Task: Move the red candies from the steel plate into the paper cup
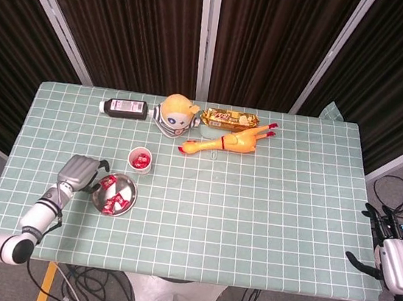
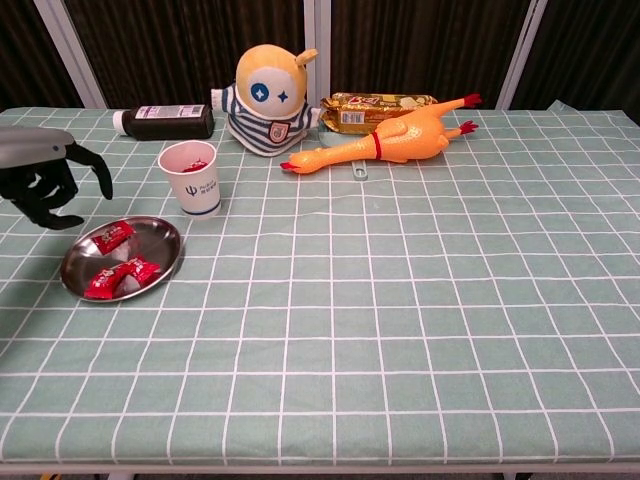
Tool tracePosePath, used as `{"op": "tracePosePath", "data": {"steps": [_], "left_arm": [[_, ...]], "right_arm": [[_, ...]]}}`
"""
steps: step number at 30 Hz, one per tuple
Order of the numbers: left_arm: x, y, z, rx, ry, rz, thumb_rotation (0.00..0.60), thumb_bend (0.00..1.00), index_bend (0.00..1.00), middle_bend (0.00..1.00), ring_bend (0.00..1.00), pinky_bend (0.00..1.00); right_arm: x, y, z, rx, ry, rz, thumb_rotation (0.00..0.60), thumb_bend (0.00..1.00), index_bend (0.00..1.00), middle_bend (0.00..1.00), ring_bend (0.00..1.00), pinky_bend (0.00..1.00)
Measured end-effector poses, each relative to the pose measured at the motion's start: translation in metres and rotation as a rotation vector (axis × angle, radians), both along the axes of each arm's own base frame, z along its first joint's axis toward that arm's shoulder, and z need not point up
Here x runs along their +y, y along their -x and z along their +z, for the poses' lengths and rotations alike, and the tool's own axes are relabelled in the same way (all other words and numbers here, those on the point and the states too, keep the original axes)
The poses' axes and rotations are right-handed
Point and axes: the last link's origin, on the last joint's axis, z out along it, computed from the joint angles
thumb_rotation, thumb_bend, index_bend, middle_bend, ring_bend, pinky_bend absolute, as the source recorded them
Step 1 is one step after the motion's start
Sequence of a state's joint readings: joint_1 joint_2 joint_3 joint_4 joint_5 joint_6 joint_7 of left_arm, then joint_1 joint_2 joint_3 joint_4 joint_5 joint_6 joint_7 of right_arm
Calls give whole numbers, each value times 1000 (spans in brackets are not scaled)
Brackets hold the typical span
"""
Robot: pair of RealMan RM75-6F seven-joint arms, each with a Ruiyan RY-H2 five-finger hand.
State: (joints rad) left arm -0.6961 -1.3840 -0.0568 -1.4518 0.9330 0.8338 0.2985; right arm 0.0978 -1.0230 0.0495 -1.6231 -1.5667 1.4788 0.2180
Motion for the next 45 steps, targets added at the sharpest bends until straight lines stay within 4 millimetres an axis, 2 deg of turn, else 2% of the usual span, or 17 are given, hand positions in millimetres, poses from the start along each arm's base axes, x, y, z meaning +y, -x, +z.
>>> {"op": "tracePosePath", "data": {"steps": [8, 19, 30, 37, 45], "left_arm": [[-1, 5, -18, 57, 55, 36, 600, 366, 397, 888, 811, 982], [-1, 2, -21, 60, 80, 41, 600, 365, 397, 888, 811, 982], [-2, -10, -24, 49, 115, 10, 600, 366, 401, 888, 811, 982], [2, -7, -29, 79, 77, -14, 600, 351, 413, 889, 811, 982], [2, -3, -35, 96, 55, -36, 600, 350, 474, 893, 811, 982]], "right_arm": [[1, 0, 0, 2, 2, -7, 600, 79, 41, 203, 10, 214], [0, 0, 0, 4, 0, -9, 600, 79, 41, 203, 10, 215], [1, 2, 0, 4, 2, -14, 600, 79, 41, 203, 10, 215], [1, 3, 1, 4, 5, -17, 600, 79, 41, 203, 10, 216], [1, 3, 1, 3, 3, -18, 600, 79, 41, 204, 10, 216]]}}
